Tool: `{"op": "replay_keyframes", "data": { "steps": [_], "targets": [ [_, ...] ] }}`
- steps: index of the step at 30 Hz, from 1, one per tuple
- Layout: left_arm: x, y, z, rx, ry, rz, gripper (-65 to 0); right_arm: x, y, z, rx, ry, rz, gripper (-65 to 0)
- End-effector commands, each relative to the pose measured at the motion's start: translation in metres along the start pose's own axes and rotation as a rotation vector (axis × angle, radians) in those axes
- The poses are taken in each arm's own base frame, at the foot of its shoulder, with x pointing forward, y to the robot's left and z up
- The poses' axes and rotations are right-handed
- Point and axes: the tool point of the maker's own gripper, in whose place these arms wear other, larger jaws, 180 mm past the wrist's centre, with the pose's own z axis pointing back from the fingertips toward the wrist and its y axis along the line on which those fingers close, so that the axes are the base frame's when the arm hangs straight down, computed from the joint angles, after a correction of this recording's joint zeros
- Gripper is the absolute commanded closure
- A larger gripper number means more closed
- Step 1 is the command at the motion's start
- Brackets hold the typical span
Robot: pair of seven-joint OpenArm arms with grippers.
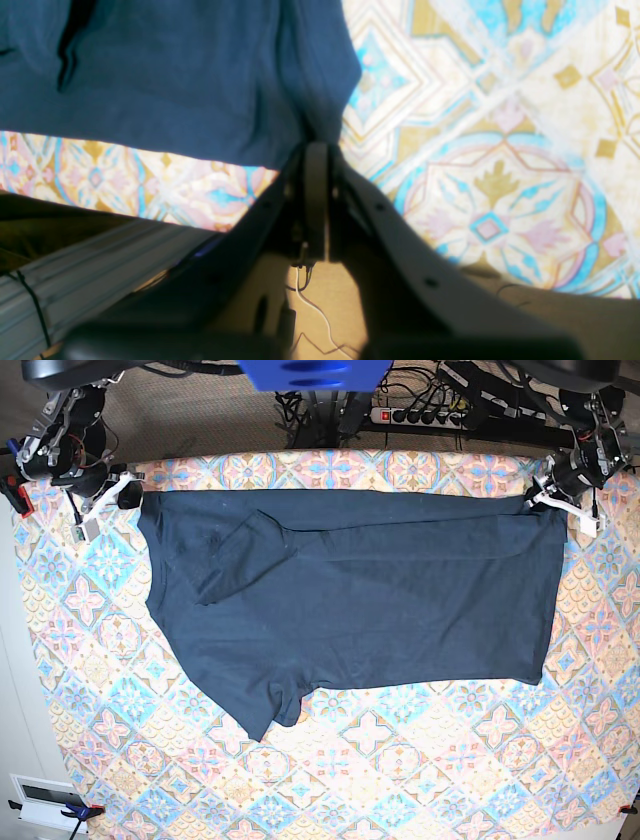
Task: Layout the t-shirt on the table in an organized manner, then fold the t-shirt properly
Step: 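Drag the shirt edge with both grippers away from the hem to flatten, then release the shirt edge and grasp the hem corners with both grippers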
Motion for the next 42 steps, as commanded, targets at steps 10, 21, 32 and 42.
{"op": "replay_keyframes", "data": {
  "steps": [10,21,32,42],
  "targets": [
    [0.018,0.007,0.013,0.023,-0.023,-0.058,-25.8,0.016,-0.003,0.007,-0.010,-0.050,0.028,-1.1],
    [0.056,-0.008,0.040,-0.019,-0.061,-0.168,-45.2,0.030,-0.003,0.007,-0.012,-0.080,0.037,-1.1],
    [0.149,-0.020,0.066,-0.088,-0.330,-0.078,-45.2,0.086,-0.002,0.013,-0.018,-0.195,0.089,-1.2],
    [0.216,-0.040,0.016,-0.038,-0.390,-0.048,-45.2,0.125,0.003,0.018,-0.010,-0.277,0.115,-9.1]
  ]
}}
